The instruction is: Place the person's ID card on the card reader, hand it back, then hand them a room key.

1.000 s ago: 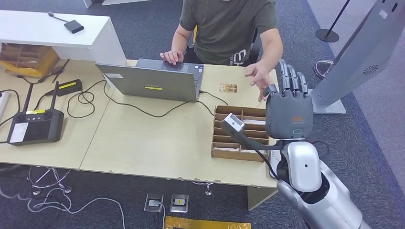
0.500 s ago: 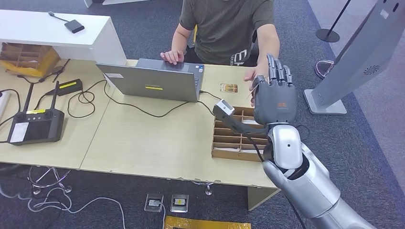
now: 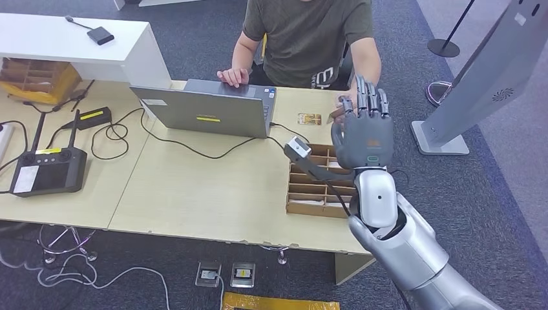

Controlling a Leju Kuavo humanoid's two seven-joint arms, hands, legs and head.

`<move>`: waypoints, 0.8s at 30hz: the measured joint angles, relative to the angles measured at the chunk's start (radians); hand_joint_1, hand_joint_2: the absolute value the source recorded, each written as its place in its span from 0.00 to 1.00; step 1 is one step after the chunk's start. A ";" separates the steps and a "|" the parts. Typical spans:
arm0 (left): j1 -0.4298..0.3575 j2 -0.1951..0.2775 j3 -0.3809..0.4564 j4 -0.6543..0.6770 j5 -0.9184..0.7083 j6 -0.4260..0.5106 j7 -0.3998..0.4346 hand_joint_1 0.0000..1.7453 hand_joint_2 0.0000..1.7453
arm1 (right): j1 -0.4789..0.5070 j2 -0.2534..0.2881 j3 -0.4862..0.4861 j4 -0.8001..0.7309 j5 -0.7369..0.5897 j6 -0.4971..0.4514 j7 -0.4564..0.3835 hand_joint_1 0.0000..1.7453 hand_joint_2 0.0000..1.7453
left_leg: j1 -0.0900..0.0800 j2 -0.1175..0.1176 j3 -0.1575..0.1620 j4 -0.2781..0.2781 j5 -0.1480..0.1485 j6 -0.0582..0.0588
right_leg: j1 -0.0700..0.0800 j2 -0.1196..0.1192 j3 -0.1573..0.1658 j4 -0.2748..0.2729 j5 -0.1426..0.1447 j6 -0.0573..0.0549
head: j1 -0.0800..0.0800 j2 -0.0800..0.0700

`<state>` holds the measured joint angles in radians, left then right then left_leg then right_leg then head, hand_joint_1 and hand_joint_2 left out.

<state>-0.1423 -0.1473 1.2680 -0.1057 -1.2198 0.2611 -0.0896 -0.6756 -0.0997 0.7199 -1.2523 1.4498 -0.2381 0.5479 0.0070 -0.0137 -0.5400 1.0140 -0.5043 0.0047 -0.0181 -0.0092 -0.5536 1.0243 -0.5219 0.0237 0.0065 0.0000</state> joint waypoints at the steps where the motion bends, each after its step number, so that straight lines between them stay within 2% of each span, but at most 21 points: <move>1: 0.000 0.000 0.000 0.000 0.000 0.000 0.000 0.00 0.00 | 0.000 0.002 0.000 0.005 0.012 -0.003 -0.005 0.00 0.00 | 0.000 0.000 0.000 0.000 0.000 0.000 | 0.000 0.000 0.000 0.000 0.000 0.000 | 0.000 0.000; 7: 0.000 0.000 0.000 0.000 -0.001 0.004 0.000 0.00 0.00 | 0.001 0.005 -0.002 0.025 0.071 0.020 -0.014 0.00 0.00 | 0.000 0.000 0.001 0.000 0.000 0.000 | 0.000 0.001 0.000 0.000 0.000 0.000 | 0.000 0.000; 11: 0.000 0.000 0.000 0.000 0.002 0.008 0.000 0.00 0.00 | 0.006 -0.013 -0.019 0.022 0.085 0.072 0.011 0.00 0.00 | 0.000 0.000 0.002 0.000 0.000 0.000 | 0.000 0.001 0.000 0.000 0.000 0.000 | 0.000 0.000; 15: 0.003 0.000 0.000 0.000 0.002 0.006 0.000 0.00 0.00 | 0.025 -0.071 -0.072 -0.005 0.059 0.150 0.049 0.00 0.00 | 0.000 0.000 0.002 0.000 0.000 0.000 | 0.000 0.001 0.000 -0.001 0.000 0.000 | 0.000 0.000; 18: 0.004 0.000 0.000 0.000 -0.006 -0.005 0.000 0.00 0.00 | 0.054 -0.129 -0.134 -0.037 -0.013 0.207 0.097 0.00 0.00 | -0.001 0.000 0.002 0.001 0.000 0.000 | 0.000 0.001 0.000 -0.002 0.000 0.000 | 0.000 0.000; 21: 0.005 0.002 0.000 0.000 -0.026 -0.015 0.000 0.00 0.00 | 0.109 -0.188 -0.235 -0.080 -0.133 0.245 0.134 0.00 0.00 | -0.001 0.000 0.002 0.001 -0.001 0.001 | 0.000 0.000 0.001 -0.003 0.000 0.001 | 0.000 0.000; 24: 0.007 0.004 0.000 0.000 -0.042 -0.020 0.003 0.00 0.00 | 0.181 -0.236 -0.363 -0.122 -0.213 0.258 0.137 0.00 0.00 | -0.001 0.000 0.002 0.001 -0.001 0.001 | 0.000 0.000 0.001 -0.003 0.000 0.001 | 0.000 0.000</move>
<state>-0.1353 -0.1438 1.2680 -0.1057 -1.2620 0.2410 -0.0871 -0.4944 -0.3355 0.3565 -1.3742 1.2366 0.0196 0.6848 0.0064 -0.0139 -0.5379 1.0151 -0.5053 0.0056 -0.0184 -0.0091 -0.5531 1.0212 -0.5215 0.0242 0.0064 0.0000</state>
